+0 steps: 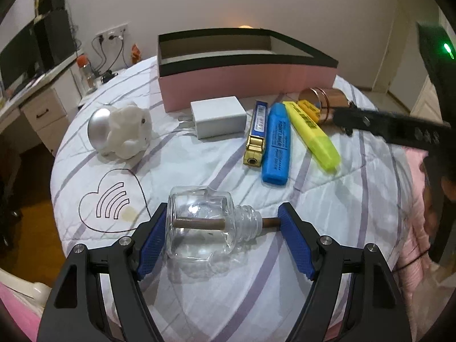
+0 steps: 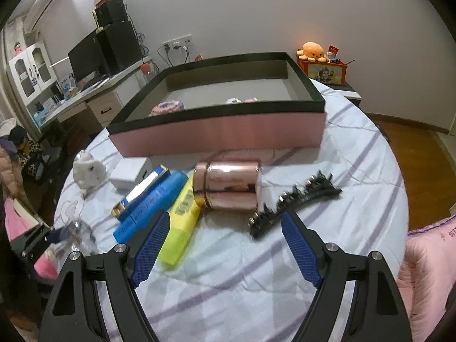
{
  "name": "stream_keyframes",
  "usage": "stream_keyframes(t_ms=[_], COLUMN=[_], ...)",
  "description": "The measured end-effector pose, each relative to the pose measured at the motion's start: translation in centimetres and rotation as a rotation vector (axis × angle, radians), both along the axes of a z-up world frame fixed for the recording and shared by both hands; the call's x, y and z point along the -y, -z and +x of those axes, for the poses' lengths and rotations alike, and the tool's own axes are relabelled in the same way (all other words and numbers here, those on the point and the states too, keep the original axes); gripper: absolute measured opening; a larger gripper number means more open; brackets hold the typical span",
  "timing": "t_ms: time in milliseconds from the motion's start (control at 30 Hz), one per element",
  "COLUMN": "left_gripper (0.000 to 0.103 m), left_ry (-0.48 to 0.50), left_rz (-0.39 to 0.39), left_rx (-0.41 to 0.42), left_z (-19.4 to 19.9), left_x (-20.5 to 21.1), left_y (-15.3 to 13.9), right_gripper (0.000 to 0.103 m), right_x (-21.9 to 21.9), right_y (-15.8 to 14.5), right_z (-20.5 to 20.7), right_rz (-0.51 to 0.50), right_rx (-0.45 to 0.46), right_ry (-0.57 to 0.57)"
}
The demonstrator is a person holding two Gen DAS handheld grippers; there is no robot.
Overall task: Organize rigid objects
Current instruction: 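Close the left gripper around the clear glass bottle, then close the right gripper around the rose-gold canister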
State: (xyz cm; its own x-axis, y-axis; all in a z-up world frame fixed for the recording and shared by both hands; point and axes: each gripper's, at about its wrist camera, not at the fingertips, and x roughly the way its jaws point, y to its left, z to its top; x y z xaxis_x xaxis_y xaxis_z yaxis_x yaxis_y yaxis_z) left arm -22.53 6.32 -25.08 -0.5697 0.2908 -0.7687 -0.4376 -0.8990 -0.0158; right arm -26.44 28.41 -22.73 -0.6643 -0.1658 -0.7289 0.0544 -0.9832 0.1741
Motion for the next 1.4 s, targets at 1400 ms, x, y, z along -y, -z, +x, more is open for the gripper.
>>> stream_keyframes(t_ms=[1400], left_gripper=[0.077], left_ry=[-0.037], left_rz=[0.010], left_rx=[-0.076], left_z=[-1.0], left_x=[-0.1], left_y=[-3.2], right_gripper=[0.055], right_x=[-0.2], right_y=[-1.0], right_z=[-2.9], right_rz=[0.006], right_rx=[-0.031], right_ry=[-0.031])
